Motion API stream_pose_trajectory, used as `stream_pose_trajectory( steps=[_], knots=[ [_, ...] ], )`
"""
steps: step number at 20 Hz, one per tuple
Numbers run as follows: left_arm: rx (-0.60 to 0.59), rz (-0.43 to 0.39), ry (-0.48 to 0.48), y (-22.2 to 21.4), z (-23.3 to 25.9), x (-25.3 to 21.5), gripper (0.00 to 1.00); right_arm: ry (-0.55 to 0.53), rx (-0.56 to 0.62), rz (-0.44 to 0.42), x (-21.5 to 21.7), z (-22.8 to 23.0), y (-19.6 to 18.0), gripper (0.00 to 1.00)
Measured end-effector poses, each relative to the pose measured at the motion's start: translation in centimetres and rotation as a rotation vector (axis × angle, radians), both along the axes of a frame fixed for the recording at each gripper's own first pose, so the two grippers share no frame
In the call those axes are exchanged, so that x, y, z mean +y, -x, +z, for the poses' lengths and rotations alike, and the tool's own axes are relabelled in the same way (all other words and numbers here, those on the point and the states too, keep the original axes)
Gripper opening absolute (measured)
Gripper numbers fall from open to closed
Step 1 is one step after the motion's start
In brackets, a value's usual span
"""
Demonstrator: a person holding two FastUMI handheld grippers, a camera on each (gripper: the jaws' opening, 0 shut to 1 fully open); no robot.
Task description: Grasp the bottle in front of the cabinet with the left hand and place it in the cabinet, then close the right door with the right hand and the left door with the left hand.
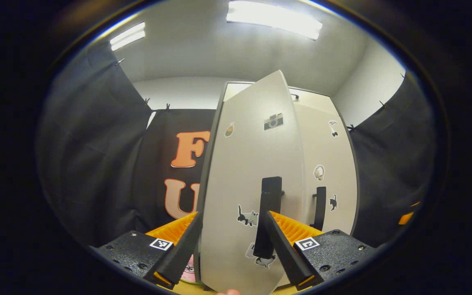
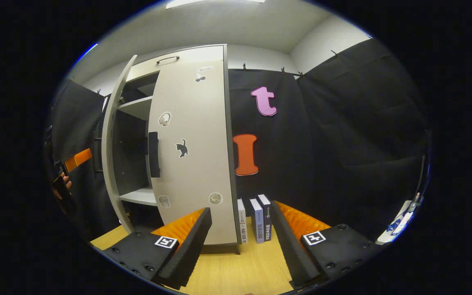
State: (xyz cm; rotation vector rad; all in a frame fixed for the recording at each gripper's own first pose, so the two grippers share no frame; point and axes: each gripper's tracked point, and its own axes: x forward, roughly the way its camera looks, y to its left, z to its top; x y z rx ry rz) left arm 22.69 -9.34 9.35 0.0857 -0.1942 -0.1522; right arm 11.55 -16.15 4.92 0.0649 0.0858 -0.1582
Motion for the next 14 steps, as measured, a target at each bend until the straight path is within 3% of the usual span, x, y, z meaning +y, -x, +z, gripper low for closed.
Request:
stream_pose_trajectory(
  steps=[6, 10, 12, 14],
  knots=[
    [0.013, -0.035, -0.039, -2.4, -1.8, -2.9, 0.89, -0.012, 0.009, -0.047, -0.4, 0.0, -0.3, 0.95],
    [0.052, 0.017, -0.024, -5.4, -3.3, -2.0, 0.93, -0.003, 0.003, -0.074, -1.5, 0.2, 0.8, 0.95],
    [0.132, 0.062, -0.009, -7.5, -5.5, -1.2, 0.89, -0.002, 0.010, -0.079, -1.6, -0.1, 1.0, 0.95],
    [0.168, 0.070, 0.040, -9.0, -6.9, -1.0, 0.93, 0.003, 0.018, -0.085, -1.7, -0.4, 1.2, 0.95]
  ],
)
